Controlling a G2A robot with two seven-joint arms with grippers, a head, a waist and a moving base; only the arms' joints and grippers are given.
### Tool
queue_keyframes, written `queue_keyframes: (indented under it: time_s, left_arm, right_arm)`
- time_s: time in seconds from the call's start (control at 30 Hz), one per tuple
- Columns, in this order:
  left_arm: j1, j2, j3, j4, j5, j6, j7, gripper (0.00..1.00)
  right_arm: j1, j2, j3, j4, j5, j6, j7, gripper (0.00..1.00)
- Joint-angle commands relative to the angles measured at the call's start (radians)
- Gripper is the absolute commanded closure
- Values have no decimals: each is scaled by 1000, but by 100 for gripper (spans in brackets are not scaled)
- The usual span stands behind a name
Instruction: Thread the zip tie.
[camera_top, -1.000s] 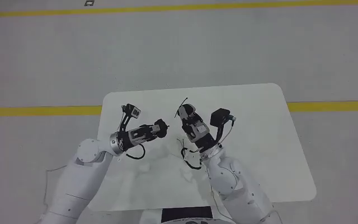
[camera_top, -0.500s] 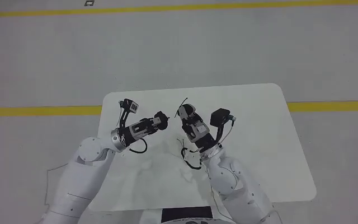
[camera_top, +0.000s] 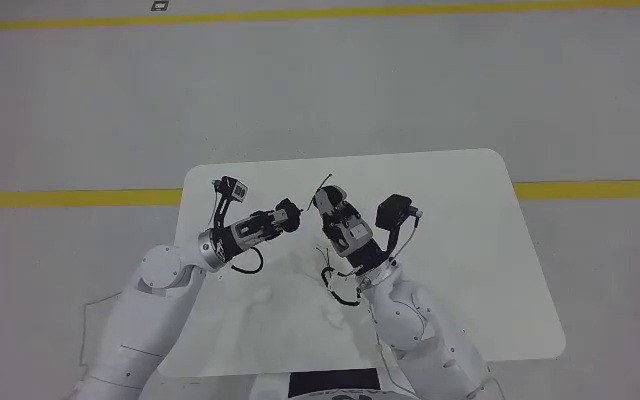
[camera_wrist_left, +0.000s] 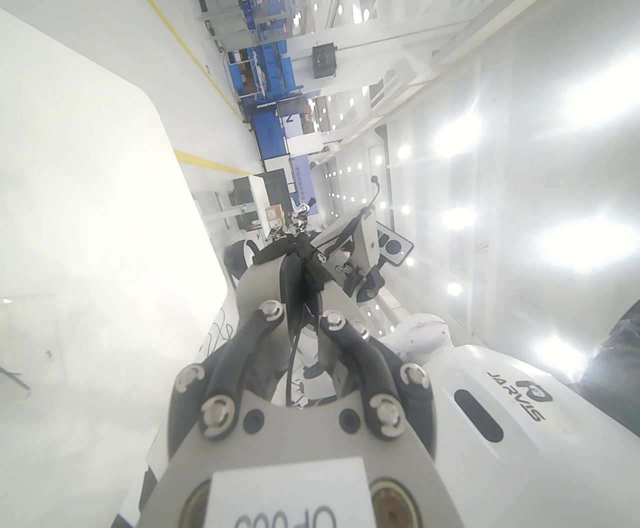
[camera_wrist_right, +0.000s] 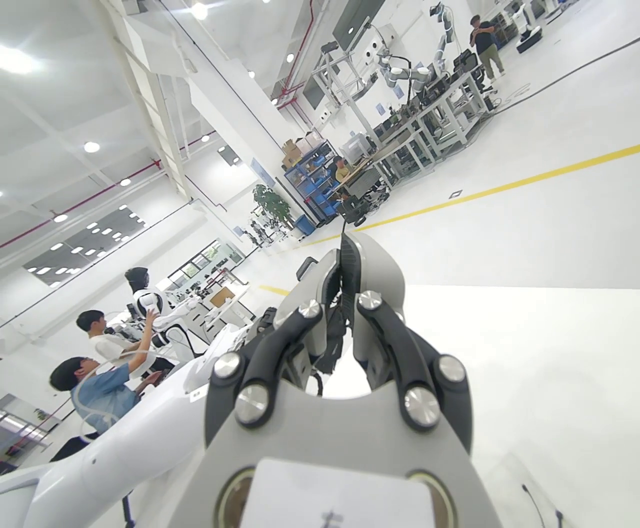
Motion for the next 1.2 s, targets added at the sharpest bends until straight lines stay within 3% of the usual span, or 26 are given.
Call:
queue_keyframes:
  time_s: [0.0, 1.17]
  left_arm:
    - [0, 0, 0, 0, 0, 0, 0, 100]
    - [0, 0, 0, 0, 0, 0, 0, 100]
  right_arm:
    - [-1, 1, -1, -1, 0, -3, -2, 100]
    - [23, 3, -31, 25, -27, 16, -41, 100]
